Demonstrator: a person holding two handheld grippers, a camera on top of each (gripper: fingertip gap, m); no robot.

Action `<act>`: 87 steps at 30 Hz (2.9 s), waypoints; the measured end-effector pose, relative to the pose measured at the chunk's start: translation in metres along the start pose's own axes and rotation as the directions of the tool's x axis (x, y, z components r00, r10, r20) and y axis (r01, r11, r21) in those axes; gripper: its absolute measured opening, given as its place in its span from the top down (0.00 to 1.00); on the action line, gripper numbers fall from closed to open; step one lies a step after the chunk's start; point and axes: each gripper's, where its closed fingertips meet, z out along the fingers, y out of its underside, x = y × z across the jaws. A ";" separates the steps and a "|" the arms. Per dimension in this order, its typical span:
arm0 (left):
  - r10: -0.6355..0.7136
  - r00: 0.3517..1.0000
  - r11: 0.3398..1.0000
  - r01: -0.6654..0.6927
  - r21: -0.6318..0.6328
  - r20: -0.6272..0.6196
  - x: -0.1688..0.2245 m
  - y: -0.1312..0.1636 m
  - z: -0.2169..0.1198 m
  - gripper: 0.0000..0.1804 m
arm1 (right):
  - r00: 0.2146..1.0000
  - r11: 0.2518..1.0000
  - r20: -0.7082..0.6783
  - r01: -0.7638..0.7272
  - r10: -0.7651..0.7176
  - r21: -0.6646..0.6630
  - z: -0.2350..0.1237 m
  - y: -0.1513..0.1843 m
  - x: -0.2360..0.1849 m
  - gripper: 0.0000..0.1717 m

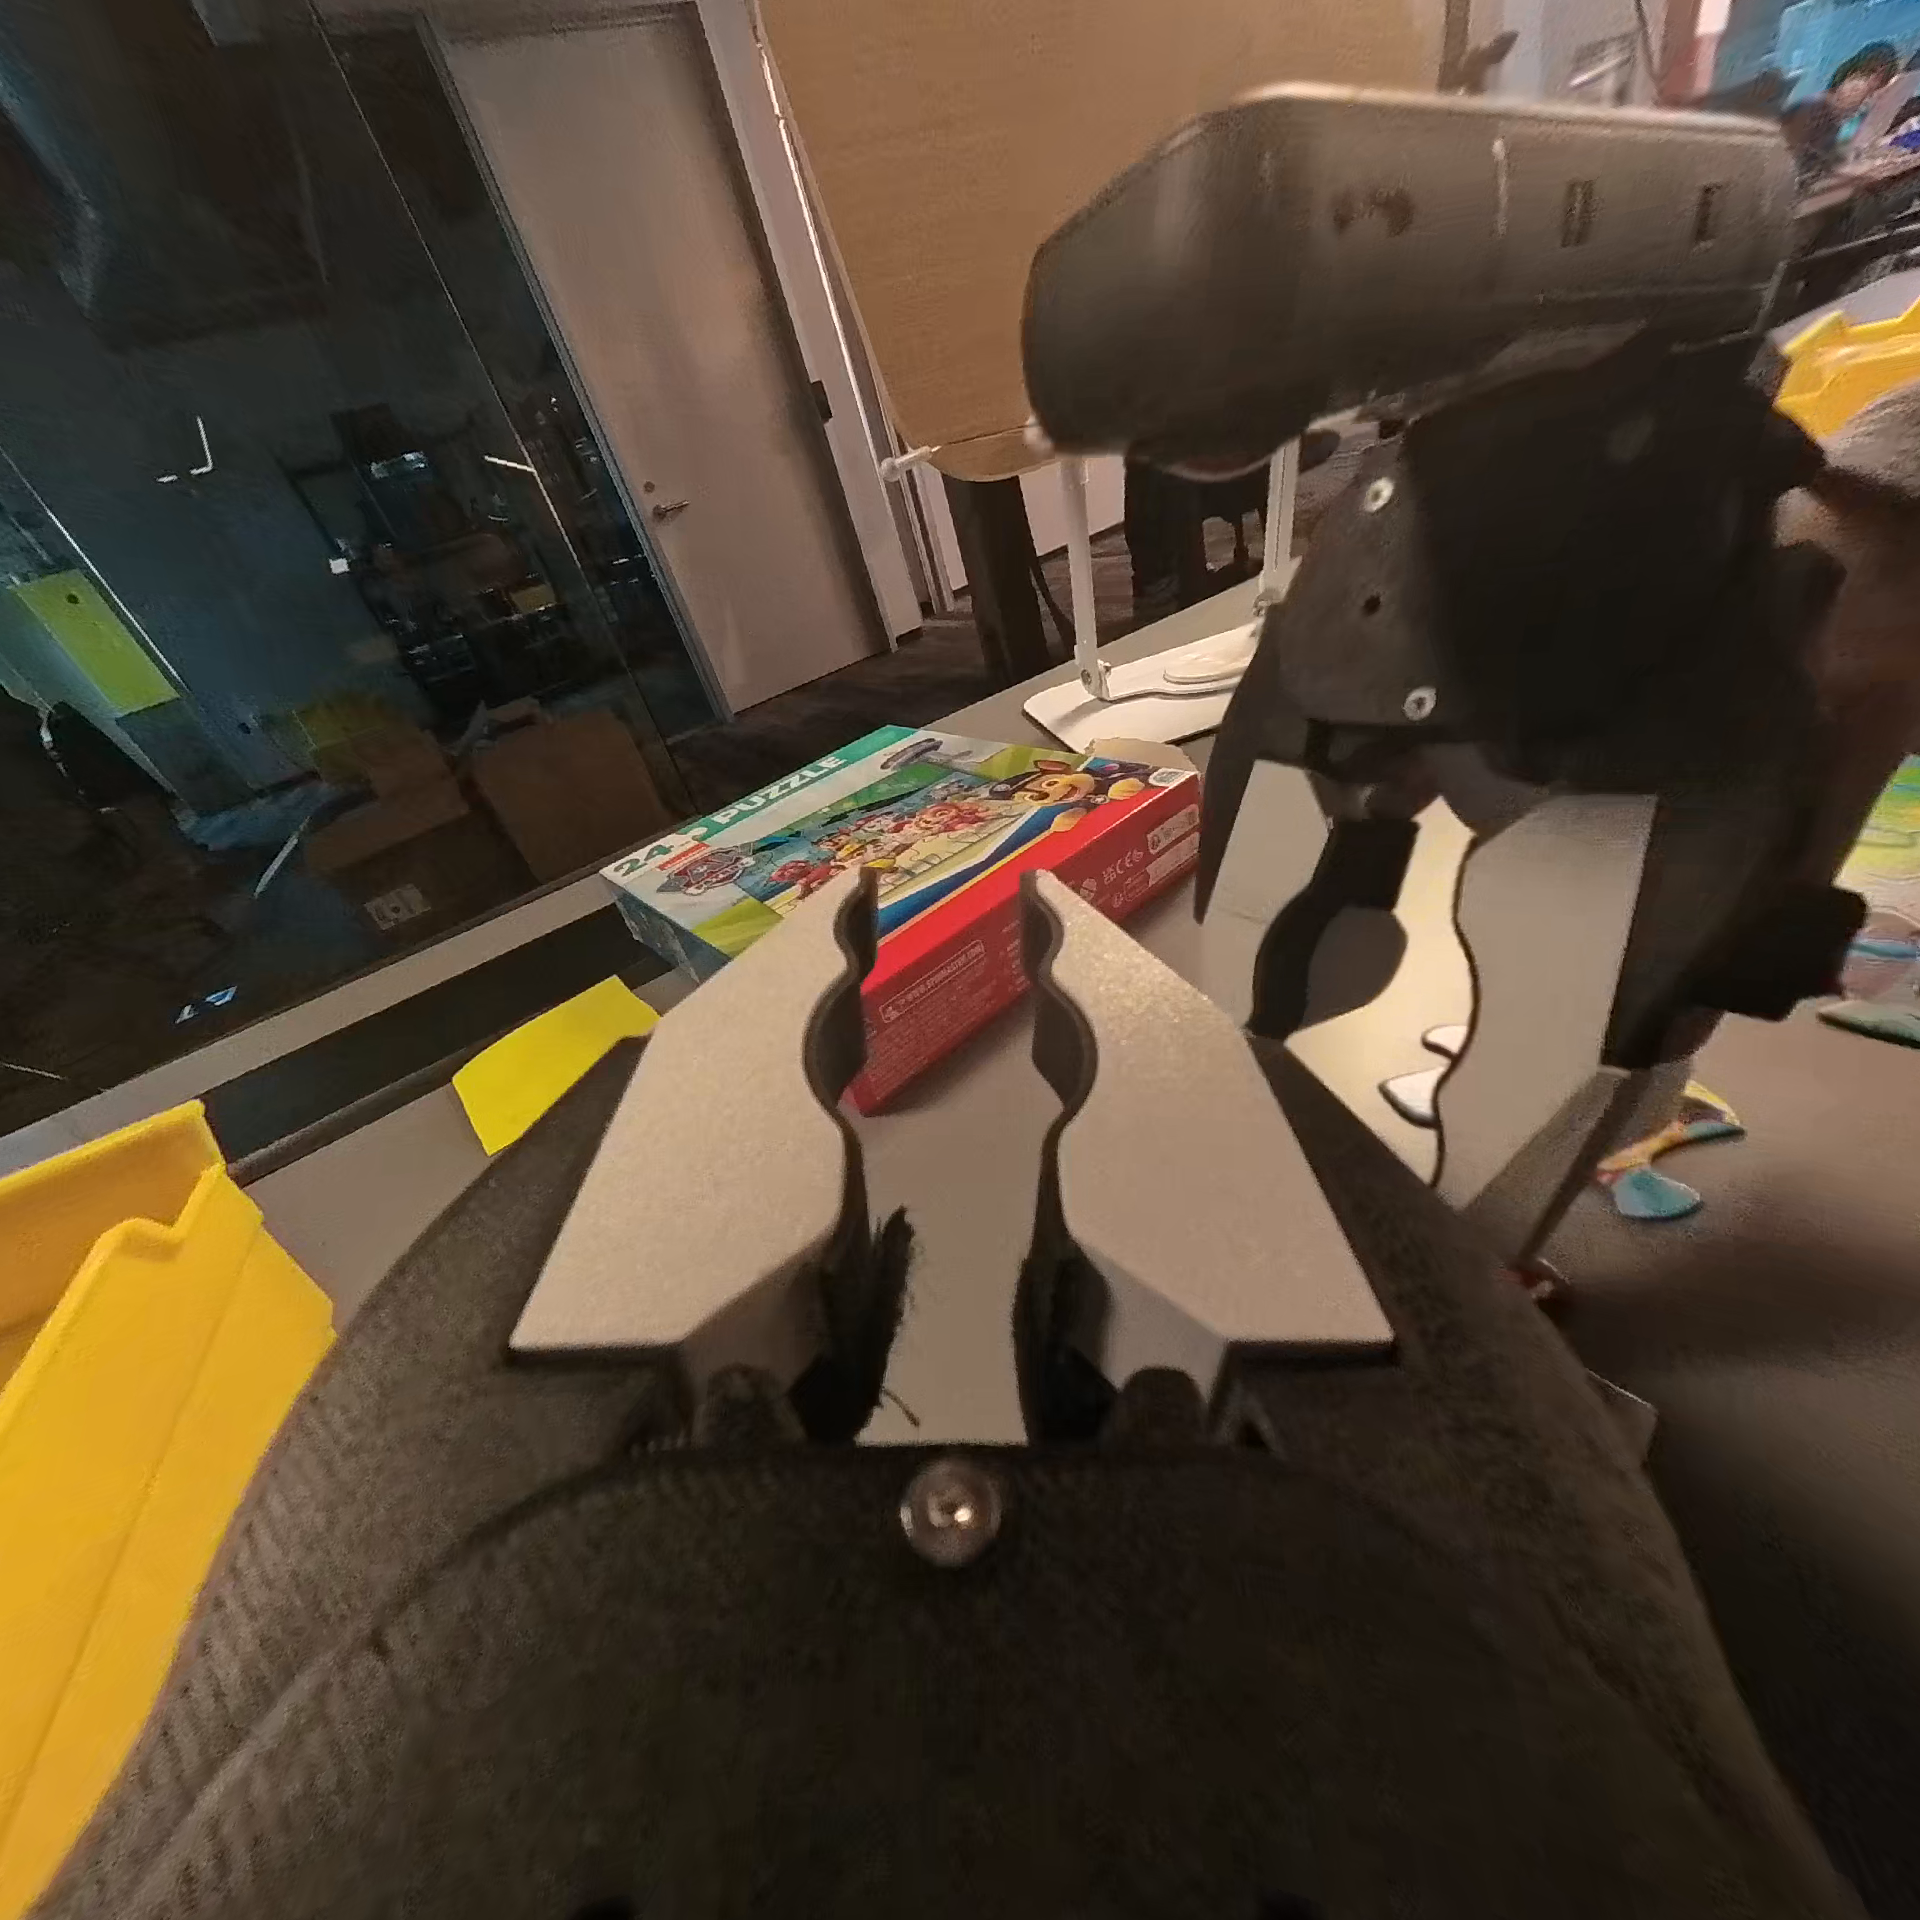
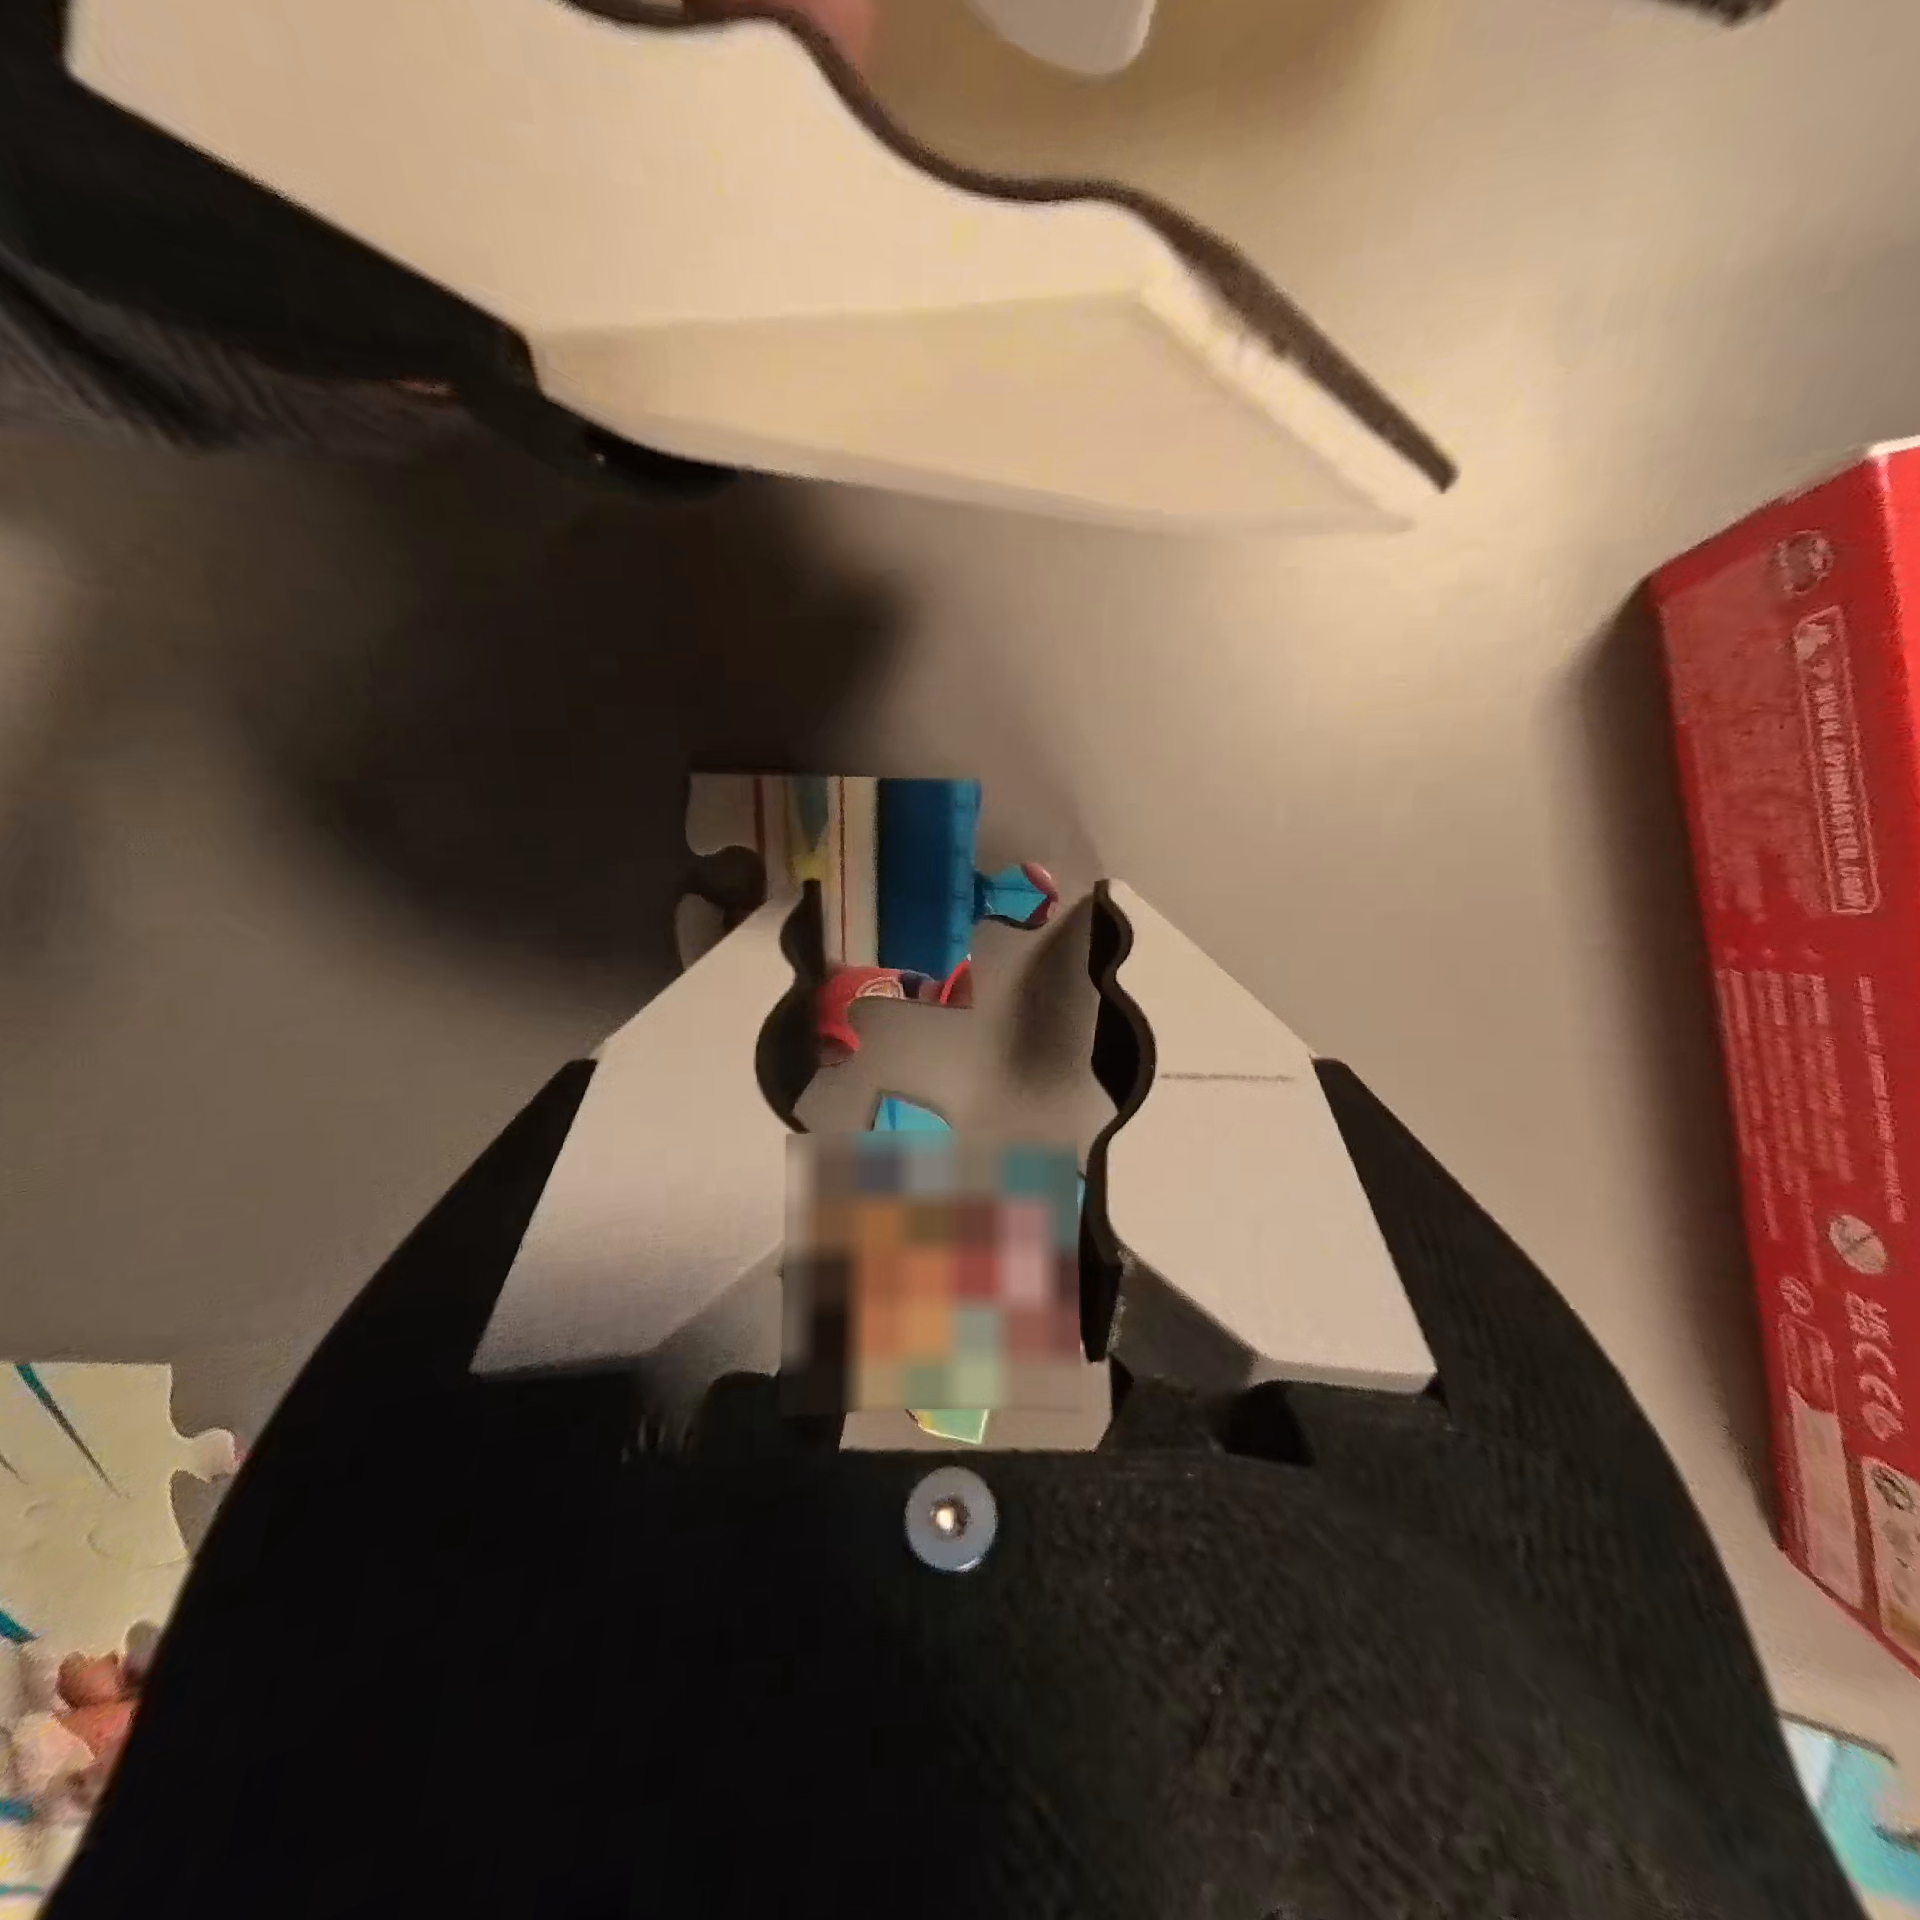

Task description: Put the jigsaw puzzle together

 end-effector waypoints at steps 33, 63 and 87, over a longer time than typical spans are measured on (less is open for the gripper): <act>0.015 1.000 1.000 -0.015 -0.011 -0.010 0.002 0.002 0.001 0.86 | 0.993 0.991 -0.022 0.121 -0.120 0.061 0.001 0.000 -0.038 0.48; 0.025 1.000 1.000 -0.025 -0.015 -0.012 0.003 0.002 0.001 0.86 | 0.985 0.983 0.004 0.173 -0.173 -0.058 -0.007 0.016 -0.072 0.61; 0.034 0.999 0.999 -0.034 -0.021 -0.017 0.005 0.003 0.002 0.86 | 0.996 0.944 -0.044 0.060 -0.078 -0.325 -0.011 0.045 -0.089 0.70</act>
